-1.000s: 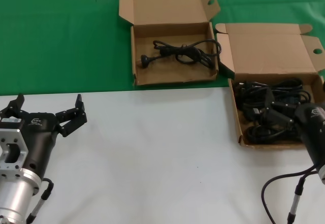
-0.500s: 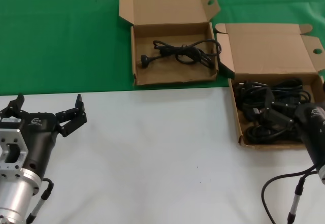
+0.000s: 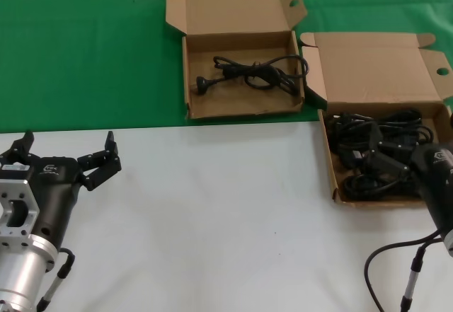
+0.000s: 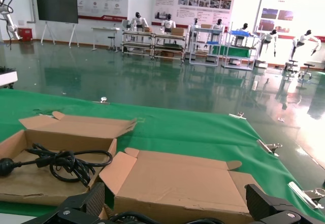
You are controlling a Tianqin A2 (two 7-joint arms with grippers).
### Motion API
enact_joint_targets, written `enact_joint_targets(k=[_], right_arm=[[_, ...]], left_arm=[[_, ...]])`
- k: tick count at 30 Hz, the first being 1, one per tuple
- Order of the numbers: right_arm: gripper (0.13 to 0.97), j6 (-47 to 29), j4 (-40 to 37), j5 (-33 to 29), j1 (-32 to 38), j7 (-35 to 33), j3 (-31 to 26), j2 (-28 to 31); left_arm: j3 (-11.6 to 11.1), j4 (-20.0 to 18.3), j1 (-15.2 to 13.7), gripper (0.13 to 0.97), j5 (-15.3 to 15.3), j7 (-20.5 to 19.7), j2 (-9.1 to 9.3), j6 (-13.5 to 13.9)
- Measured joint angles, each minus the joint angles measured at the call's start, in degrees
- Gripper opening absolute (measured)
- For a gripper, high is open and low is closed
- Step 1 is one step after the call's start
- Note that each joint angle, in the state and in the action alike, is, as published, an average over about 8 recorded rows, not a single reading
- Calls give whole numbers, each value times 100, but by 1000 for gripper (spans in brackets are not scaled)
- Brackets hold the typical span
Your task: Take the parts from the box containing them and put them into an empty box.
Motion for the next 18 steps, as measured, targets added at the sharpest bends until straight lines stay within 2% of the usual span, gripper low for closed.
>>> enact_joint_targets(k=[18], right_arm=[[966, 0, 0, 0, 0, 0, 0, 0]], left_arm=[[0, 0, 0, 966, 0, 0, 0, 0]])
